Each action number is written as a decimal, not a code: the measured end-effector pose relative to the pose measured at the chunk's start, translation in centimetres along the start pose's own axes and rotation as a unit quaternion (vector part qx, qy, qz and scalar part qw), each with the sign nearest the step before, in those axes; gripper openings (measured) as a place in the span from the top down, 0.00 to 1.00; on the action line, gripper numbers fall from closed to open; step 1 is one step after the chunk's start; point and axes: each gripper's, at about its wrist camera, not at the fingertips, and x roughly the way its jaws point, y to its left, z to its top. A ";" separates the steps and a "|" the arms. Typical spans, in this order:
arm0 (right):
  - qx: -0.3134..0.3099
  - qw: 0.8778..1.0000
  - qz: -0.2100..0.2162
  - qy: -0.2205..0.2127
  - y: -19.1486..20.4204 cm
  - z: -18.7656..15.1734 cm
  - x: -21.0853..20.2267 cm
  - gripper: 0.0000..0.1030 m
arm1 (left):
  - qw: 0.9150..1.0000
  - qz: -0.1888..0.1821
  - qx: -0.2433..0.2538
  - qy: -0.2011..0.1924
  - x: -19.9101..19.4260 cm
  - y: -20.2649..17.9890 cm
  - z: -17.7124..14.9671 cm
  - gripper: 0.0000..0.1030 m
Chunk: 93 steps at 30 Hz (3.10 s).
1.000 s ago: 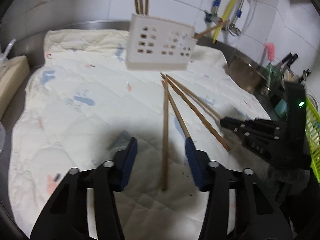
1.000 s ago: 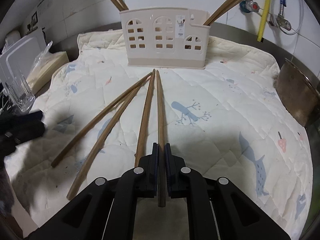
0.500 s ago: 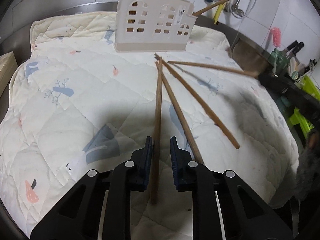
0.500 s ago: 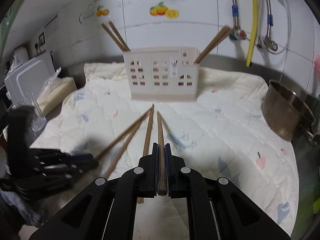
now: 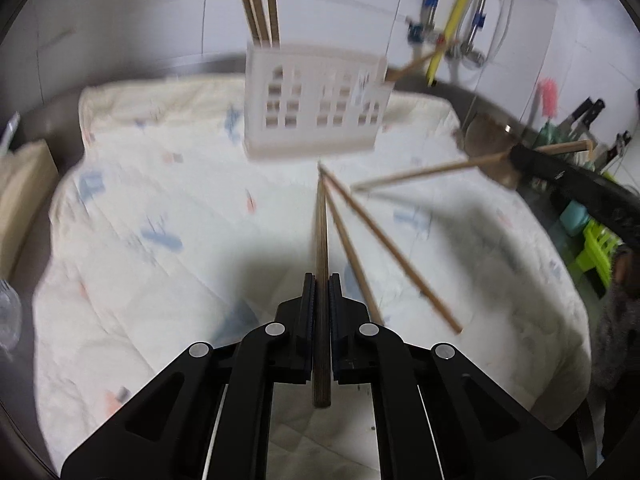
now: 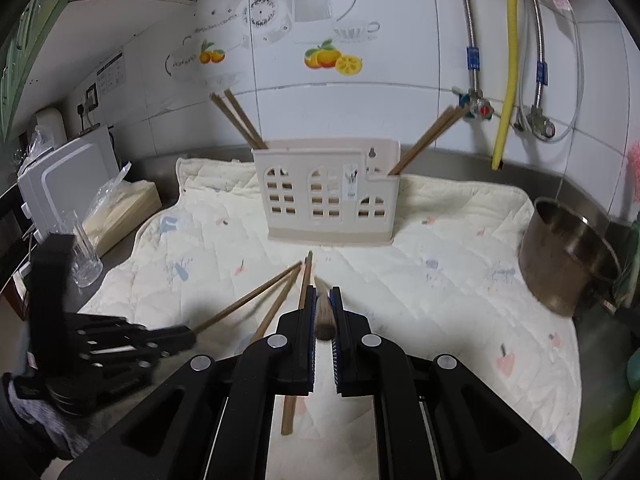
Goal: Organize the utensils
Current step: 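Raise the right tool's chopstick upright over the holder while the left tool carries its chopstick, then lower the right tool's chopstick into the holder and open while the left tool releases its chopstick, then move both open tools back toward the remaining chopsticks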
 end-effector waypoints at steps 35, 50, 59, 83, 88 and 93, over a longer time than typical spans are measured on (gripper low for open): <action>-0.021 1.000 -0.013 -0.018 -6.0 19.0 -2.0 0.94 | 0.983 -0.026 0.084 -0.162 -9.4 -2.1 19.7 0.95; -0.024 0.999 -0.015 0.033 -6.6 19.4 3.4 0.94 | 0.993 0.025 0.069 -0.096 -2.1 0.9 23.1 0.95; -0.024 0.996 -0.010 0.080 -6.6 19.6 6.7 0.94 | 0.996 0.024 0.062 -0.064 0.7 1.4 23.5 0.95; 0.003 1.000 -0.013 0.026 -7.0 18.7 4.8 0.63 | 0.996 0.009 0.037 -0.087 -1.3 1.5 22.4 0.66; -0.008 1.000 -0.018 -0.008 -5.7 17.0 1.9 0.56 | 0.993 0.007 0.034 -0.112 -3.9 1.1 21.0 0.57; -0.020 0.999 -0.018 -0.028 -4.3 14.2 0.1 0.50 | 0.991 0.012 0.027 -0.133 -6.3 1.2 18.6 0.43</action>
